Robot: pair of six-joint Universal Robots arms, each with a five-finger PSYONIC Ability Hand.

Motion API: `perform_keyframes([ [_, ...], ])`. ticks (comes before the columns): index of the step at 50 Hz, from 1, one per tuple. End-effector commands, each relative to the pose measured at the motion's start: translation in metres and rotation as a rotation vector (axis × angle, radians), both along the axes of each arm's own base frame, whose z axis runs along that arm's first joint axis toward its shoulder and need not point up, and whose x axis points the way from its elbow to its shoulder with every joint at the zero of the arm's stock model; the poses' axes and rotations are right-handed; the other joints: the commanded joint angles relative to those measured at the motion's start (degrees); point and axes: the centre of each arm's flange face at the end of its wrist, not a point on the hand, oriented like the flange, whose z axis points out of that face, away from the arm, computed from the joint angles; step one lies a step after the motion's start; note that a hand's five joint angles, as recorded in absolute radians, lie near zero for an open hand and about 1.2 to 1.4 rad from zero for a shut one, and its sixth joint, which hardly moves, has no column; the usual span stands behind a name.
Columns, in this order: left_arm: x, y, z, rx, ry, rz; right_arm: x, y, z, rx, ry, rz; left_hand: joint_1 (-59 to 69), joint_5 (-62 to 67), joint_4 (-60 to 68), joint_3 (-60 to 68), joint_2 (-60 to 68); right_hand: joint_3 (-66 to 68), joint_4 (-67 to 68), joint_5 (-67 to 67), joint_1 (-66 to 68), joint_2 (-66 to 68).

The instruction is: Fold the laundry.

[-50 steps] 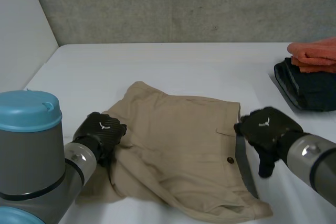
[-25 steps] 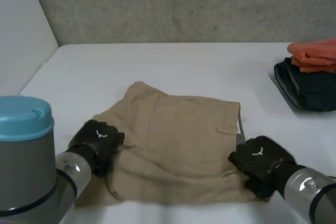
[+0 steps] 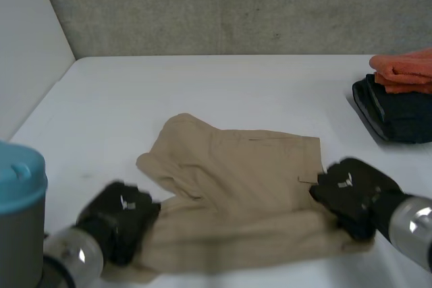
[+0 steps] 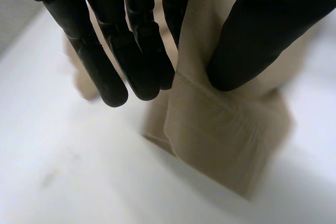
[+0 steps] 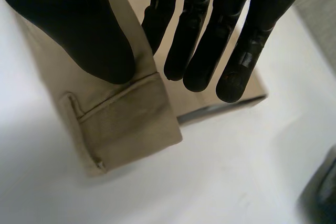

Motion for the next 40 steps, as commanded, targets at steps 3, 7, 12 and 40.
perform_keyframes([
  [3, -0.026, -0.068, 0.017, -0.237, 0.145, 0.057, 0.032, -0.043, 0.003, -0.171, -0.040, -0.023, 14.72, 14.93, 11.26, 11.66, 11.45, 12.07, 11.79, 12.86, 23.68, 12.14],
  [7, -0.043, -0.099, 0.010, -0.291, 0.177, 0.067, 0.052, -0.069, -0.008, -0.251, -0.052, -0.025, 14.72, 14.93, 11.26, 11.66, 11.45, 12.07, 11.79, 12.86, 23.68, 12.14],
  [12, -0.064, -0.140, -0.006, -0.327, 0.181, 0.073, 0.070, -0.102, -0.014, -0.386, -0.080, -0.057, 14.72, 14.93, 11.26, 11.66, 11.45, 12.07, 11.79, 12.86, 23.68, 12.14],
  [40, -0.101, -0.214, -0.020, -0.721, 0.174, 0.030, 0.089, -0.174, -0.020, -0.577, -0.213, -0.208, -55.28, -55.07, -58.74, -58.34, -58.55, -57.93, -58.21, -57.14, -46.32, -57.86],
])
